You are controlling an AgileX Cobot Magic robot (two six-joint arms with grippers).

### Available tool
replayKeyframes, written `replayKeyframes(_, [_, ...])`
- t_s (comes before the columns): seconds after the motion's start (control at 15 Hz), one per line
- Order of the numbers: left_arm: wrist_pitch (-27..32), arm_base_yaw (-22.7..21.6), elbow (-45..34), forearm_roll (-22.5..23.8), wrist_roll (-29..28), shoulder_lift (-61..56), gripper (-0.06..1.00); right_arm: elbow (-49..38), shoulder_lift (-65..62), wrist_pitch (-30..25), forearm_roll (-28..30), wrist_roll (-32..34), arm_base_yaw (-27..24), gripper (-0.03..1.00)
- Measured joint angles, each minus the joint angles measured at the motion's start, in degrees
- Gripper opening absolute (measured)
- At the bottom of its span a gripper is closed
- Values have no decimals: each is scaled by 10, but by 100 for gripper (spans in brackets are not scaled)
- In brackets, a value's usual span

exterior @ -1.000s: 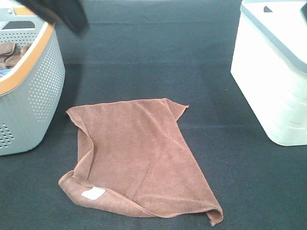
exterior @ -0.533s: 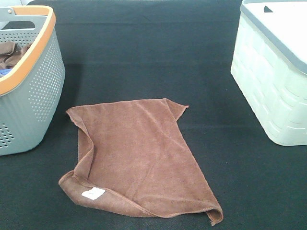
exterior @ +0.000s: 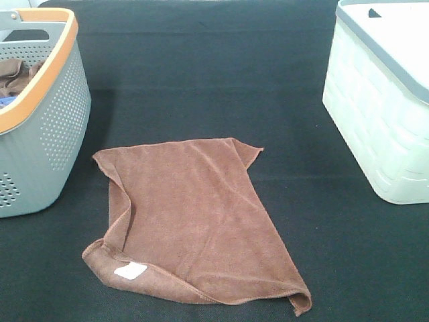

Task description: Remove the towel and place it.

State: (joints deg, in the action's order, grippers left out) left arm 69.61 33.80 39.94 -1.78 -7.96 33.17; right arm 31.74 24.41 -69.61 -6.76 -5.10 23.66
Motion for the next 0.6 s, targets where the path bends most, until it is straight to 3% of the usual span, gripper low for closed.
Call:
replayKeyframes(0.2, [-11, 0, -74, 32, 2, -97, 49, -1, -6, 45, 13, 0, 0, 79])
replayKeyframes(0.33, [-62, 0, -89, 38, 18, -152, 49, -24, -5, 80, 13, 0, 0, 79])
replayKeyframes(0.6, [-89, 0, -111, 27, 72, -164, 49, -26, -5, 82, 15, 0, 0, 79])
